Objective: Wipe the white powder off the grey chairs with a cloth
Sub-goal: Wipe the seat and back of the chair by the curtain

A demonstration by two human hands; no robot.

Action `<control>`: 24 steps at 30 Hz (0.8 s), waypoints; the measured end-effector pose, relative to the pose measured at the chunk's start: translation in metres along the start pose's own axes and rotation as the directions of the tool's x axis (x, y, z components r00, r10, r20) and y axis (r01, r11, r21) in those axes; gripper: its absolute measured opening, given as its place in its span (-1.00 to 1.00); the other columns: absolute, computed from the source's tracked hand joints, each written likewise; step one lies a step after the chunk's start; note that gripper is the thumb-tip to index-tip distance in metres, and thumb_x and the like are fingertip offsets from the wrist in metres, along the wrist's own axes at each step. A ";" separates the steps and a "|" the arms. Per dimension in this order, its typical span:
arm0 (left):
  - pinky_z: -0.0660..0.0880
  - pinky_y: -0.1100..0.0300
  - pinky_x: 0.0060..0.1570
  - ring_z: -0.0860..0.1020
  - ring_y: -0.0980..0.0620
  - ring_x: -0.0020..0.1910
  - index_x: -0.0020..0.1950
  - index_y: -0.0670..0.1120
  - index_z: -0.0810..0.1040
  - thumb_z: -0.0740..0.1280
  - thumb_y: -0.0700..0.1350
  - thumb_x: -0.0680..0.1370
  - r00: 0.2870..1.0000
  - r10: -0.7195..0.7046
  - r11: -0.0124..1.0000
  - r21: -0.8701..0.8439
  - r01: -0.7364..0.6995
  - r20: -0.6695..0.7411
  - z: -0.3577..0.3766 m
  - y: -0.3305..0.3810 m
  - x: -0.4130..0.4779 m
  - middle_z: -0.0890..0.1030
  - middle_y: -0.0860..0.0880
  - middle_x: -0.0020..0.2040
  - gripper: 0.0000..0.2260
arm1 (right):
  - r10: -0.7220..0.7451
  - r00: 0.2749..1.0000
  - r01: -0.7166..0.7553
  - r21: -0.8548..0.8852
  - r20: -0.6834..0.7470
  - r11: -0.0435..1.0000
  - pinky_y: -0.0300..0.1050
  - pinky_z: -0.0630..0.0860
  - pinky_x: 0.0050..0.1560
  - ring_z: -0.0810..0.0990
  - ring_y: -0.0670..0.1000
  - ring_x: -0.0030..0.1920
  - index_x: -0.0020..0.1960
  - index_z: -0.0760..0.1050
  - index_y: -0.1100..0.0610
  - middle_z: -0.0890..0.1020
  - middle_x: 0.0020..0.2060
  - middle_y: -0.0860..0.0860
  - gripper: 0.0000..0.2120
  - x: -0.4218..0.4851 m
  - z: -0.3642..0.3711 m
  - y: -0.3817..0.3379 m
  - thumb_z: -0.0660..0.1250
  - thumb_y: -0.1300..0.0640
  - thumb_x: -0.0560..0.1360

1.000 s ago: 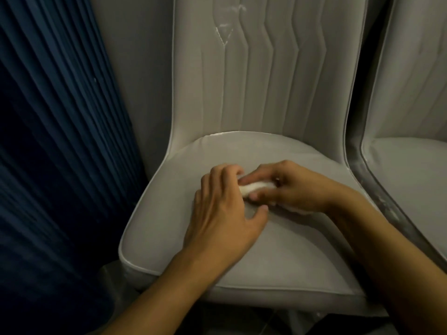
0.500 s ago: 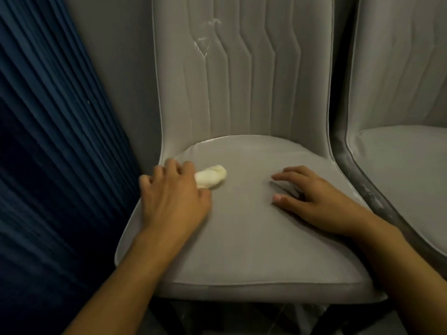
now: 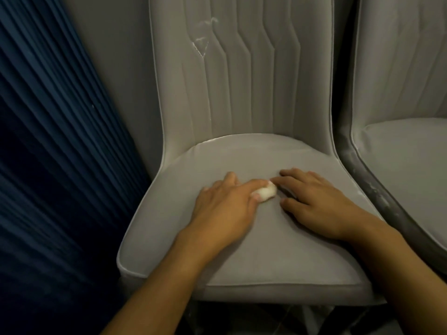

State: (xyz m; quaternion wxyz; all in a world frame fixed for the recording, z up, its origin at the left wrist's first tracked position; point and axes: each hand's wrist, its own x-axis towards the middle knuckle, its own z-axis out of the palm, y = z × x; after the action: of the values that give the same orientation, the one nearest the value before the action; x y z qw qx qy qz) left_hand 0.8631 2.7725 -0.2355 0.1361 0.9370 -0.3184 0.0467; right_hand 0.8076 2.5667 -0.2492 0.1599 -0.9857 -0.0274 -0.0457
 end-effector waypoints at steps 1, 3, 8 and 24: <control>0.37 -0.01 0.25 0.49 -0.10 0.22 0.43 0.45 0.26 0.06 0.16 0.69 0.998 -0.065 0.998 0.027 0.065 -0.001 -0.004 -0.011 0.005 0.42 0.01 0.18 -0.68 | 0.003 1.000 -0.003 -0.015 0.008 1.000 -0.01 0.02 0.56 0.13 -0.07 0.54 0.53 0.25 -0.14 0.25 0.54 -0.07 -0.38 0.000 0.000 0.000 -0.02 -0.18 0.47; 0.33 -0.04 0.31 0.46 -0.17 0.29 0.41 0.44 0.29 0.04 0.13 0.70 0.970 -0.242 0.967 0.080 0.242 -0.016 -0.011 -0.039 0.014 0.42 -0.06 0.27 -0.68 | 0.006 1.000 -0.005 -0.042 0.013 0.999 -0.02 0.00 0.57 0.12 -0.07 0.54 0.53 0.24 -0.14 0.24 0.55 -0.07 -0.38 -0.001 -0.001 -0.002 -0.04 -0.17 0.48; 0.36 -0.03 0.22 0.47 -0.22 0.21 0.43 0.28 0.35 0.04 0.10 0.71 0.960 -0.269 0.954 0.113 0.277 -0.079 -0.005 -0.051 0.017 0.42 -0.11 0.25 -0.69 | 0.017 1.000 -0.019 -0.080 -0.027 0.997 0.00 0.03 0.55 0.23 -0.02 0.50 0.49 0.28 -0.12 0.31 0.49 -0.06 -0.41 0.001 0.001 -0.008 -0.07 -0.21 0.50; 0.34 -0.05 0.30 0.38 -0.20 0.29 0.45 0.21 0.39 0.08 0.08 0.71 0.982 0.170 0.982 -0.102 -0.161 0.087 0.050 0.100 0.105 0.40 -0.06 0.36 -0.69 | 0.398 0.862 -0.356 0.184 -0.312 0.916 0.00 0.40 0.26 0.51 0.21 0.24 0.30 0.54 0.10 0.56 0.21 0.17 -0.71 -0.045 -0.048 0.095 0.16 0.14 0.65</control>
State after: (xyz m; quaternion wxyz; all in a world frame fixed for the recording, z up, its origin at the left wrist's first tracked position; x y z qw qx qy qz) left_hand 0.8855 2.6216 -0.2423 0.1606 0.9008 -0.4035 -0.0019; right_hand 0.7650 2.4595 -0.2376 0.2271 -0.9371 0.1918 -0.1830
